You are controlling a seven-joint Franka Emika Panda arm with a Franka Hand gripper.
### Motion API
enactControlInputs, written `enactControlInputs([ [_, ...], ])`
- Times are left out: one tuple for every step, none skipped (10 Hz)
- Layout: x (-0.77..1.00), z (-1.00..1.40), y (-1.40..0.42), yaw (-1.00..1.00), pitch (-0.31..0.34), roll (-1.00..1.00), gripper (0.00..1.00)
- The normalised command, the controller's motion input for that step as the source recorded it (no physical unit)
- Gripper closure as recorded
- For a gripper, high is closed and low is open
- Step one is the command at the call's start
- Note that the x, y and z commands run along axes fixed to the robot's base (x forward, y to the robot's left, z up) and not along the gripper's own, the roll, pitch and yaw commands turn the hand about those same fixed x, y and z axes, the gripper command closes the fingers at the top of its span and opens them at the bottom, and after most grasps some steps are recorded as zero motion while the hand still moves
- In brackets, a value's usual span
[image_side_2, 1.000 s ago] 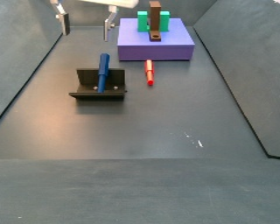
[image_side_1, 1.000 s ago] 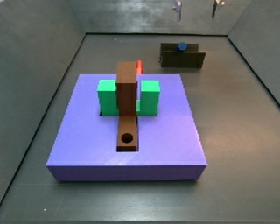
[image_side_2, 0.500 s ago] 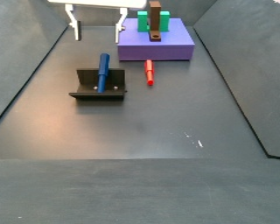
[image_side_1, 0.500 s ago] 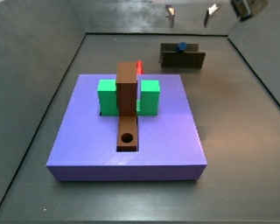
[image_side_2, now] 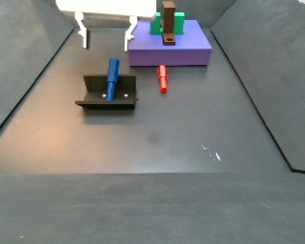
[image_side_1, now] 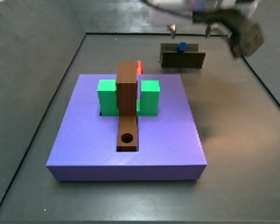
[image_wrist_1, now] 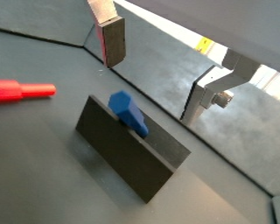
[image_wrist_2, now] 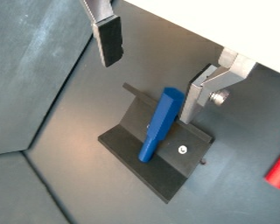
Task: Pick up the blue object. Move up. Place the blue object on the fixture. Regrasp the blue object. Move to above the board. Insert the blue object.
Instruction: Regrasp the blue object.
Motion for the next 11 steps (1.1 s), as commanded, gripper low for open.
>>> enactControlInputs([
  [0.00, -0.35, 0.00, 0.08, -0.049, 0.69, 0.00],
  [0.00, -0.37, 0.00, 0.11, -0.109, 0.59, 0.00],
  [0.00, -0.35, 0.00, 0.14, -0.151, 0.51, 0.00],
  [0.00, -0.30, 0.00, 0.16, -0.189, 0.50, 0.00],
  [0.00, -0.17, 0.00, 0.17, -0.160, 0.53, 0.00],
  [0.00, -0.03, 0.07, 0.17, -0.131, 0.54, 0.00],
  [0.00, -0.08, 0.07, 0.17, -0.143, 0.53, 0.00],
  [0.00, -0.08, 0.00, 0.16, -0.111, 0.43, 0.00],
  [0.00, 0.00, 0.00, 0.15, -0.011, 0.09, 0.00],
  [0.00, 0.00, 0.00, 0.00, -0.003, 0.08, 0.00],
  [0.04, -0.08, -0.06, 0.00, -0.080, 0.00, 0.00],
])
